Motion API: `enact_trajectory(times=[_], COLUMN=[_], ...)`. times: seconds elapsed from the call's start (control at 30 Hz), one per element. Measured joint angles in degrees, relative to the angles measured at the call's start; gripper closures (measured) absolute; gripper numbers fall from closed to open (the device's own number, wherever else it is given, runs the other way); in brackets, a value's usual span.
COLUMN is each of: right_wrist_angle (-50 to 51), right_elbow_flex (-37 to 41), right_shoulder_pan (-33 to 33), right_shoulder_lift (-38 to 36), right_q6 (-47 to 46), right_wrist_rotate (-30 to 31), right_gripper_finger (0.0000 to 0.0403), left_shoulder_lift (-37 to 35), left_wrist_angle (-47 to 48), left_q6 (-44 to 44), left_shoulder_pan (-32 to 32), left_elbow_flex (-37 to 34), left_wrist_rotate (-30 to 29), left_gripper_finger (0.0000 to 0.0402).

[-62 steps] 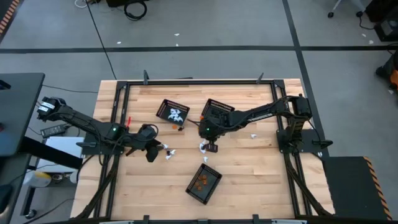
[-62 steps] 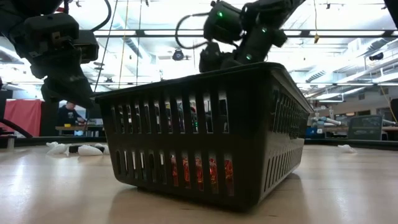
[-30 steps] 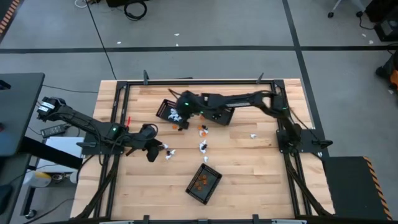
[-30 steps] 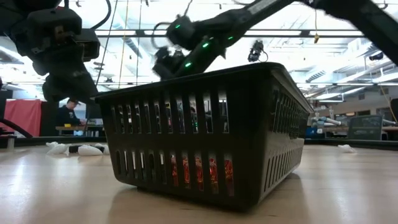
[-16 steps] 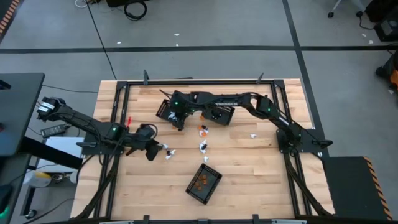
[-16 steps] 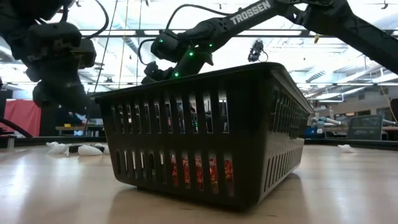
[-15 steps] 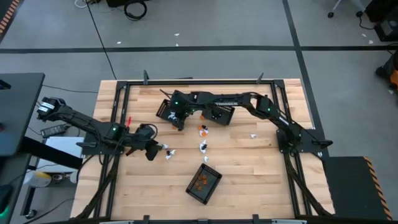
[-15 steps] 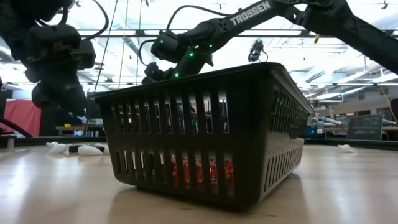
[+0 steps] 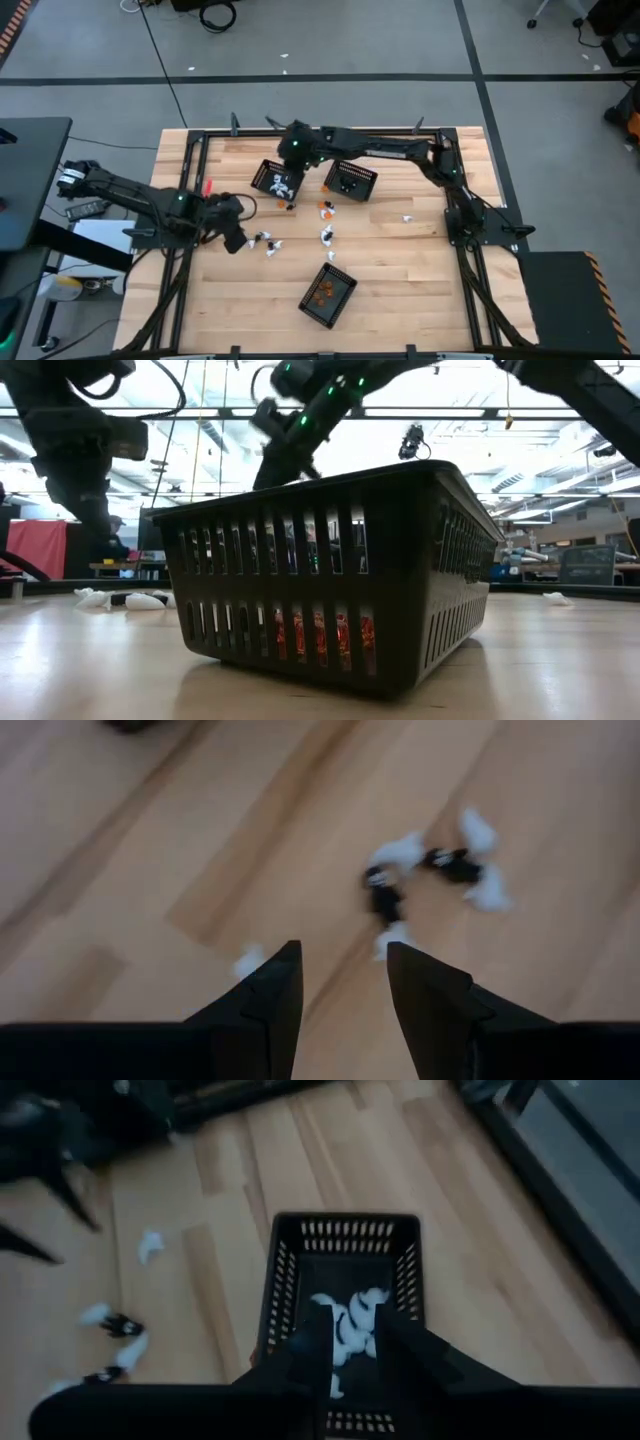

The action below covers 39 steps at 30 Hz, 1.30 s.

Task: Sort Halloween decoration
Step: Put the white ghost toy into the top left black basket

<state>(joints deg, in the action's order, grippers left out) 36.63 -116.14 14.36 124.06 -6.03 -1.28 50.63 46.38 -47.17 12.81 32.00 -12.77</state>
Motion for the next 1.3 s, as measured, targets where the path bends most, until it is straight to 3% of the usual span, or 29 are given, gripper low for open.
enact_trajectory(times=[0.13,0.3,0.5,0.67,0.8,0.97,1.1,1.2,1.3], right_wrist_angle=[3.34,7.34,14.19,20.02,25.11,23.79,22.22,22.00,21.95], right_elbow_flex=[-0.02,-0.02,-0.02,-0.02,-0.02,-0.02,-0.02,0.46,1.27], right_shoulder_pan=[-0.83,-2.93,-4.42,-4.88,-5.33,-5.40,-4.23,-3.06,-1.24], right_shoulder_lift=[-3.81,-6.35,-7.58,-9.17,-11.29,-14.49,-15.97,-16.86,-17.42], right_q6=[-0.21,-0.45,-3.45,-6.25,-6.64,0.27,6.17,10.53,13.06], right_wrist_rotate=[-0.23,-0.02,2.80,6.54,11.00,14.76,12.53,9.30,4.46], right_gripper_finger=[0.0319,0.0320,0.0320,0.0320,0.0320,0.0320,0.0320,0.0320,0.0320], left_shoulder_lift=[0.02,1.26,4.85,7.94,10.11,13.87,17.15,20.88,25.60], left_wrist_angle=[4.05,2.46,-2.63,-5.05,-10.00,-10.16,-15.17,-21.95,-22.12], left_q6=[0.19,4.11,8.82,4.95,-4.78,-20.69,-32.47,-32.56,-26.71], left_shoulder_pan=[-5.05,-9.84,-6.65,1.78,7.82,12.47,13.19,13.19,12.97], left_elbow_flex=[1.16,1.16,1.18,1.19,1.19,1.19,1.16,2.26,6.29], left_wrist_rotate=[2.85,9.55,19.94,13.33,6.93,1.02,-0.59,-0.69,-0.88], left_gripper_finger=[0.0246,0.0246,0.0246,0.0246,0.0244,0.0234,0.0228,0.0228,0.0228])
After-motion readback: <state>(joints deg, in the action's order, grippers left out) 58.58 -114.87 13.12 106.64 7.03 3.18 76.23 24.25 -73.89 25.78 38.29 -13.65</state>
